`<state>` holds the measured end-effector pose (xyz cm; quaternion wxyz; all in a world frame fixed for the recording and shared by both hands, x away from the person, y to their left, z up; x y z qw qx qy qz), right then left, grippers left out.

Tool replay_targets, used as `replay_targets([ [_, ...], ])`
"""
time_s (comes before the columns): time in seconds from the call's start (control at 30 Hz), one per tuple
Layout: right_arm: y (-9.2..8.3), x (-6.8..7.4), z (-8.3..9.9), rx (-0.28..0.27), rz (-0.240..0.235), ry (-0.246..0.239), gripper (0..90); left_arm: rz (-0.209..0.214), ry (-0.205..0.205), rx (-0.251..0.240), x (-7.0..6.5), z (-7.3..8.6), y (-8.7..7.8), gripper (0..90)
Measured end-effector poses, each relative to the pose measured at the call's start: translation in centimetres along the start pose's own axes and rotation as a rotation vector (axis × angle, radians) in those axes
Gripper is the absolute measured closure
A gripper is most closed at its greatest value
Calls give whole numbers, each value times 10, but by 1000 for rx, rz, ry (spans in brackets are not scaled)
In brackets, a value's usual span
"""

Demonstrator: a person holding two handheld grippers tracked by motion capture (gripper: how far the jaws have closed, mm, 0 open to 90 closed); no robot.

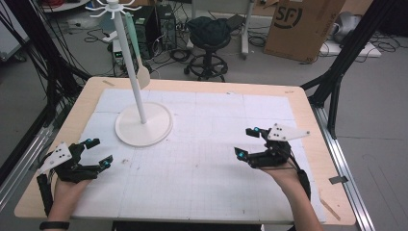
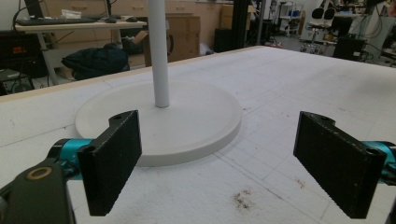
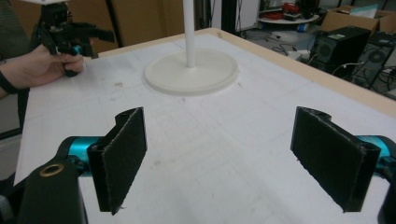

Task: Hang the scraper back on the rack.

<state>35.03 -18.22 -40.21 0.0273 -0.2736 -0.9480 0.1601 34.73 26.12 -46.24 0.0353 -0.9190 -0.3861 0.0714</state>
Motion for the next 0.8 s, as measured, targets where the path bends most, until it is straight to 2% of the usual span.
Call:
replay_targets([
  [0.13,-8,-3,26,-1,47,12,177,0,0,0,0,0,0,156],
  [0.2,-10,-5,38,17,78,4,177,0,-1,0,0,0,0,156],
  [0.37,-9,-7,64,51,119,3,177,-1,3,1,0,0,0,156],
  [0.5,-10,-9,72,30,139,20,177,-2,4,2,0,0,0,156],
  [0.8,-11,-14,88,39,163,61,167,-4,1,2,0,0,0,155],
])
Point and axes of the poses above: each handheld gripper's, and its own axes: y roughly forward along the jaws, z roughly out of its underside, x roughly to its left, the point moved 10 cm from there along y, roughly forward along the jaws, and after that the axes turned 5 degrees about -y, right-handed, at the moved point
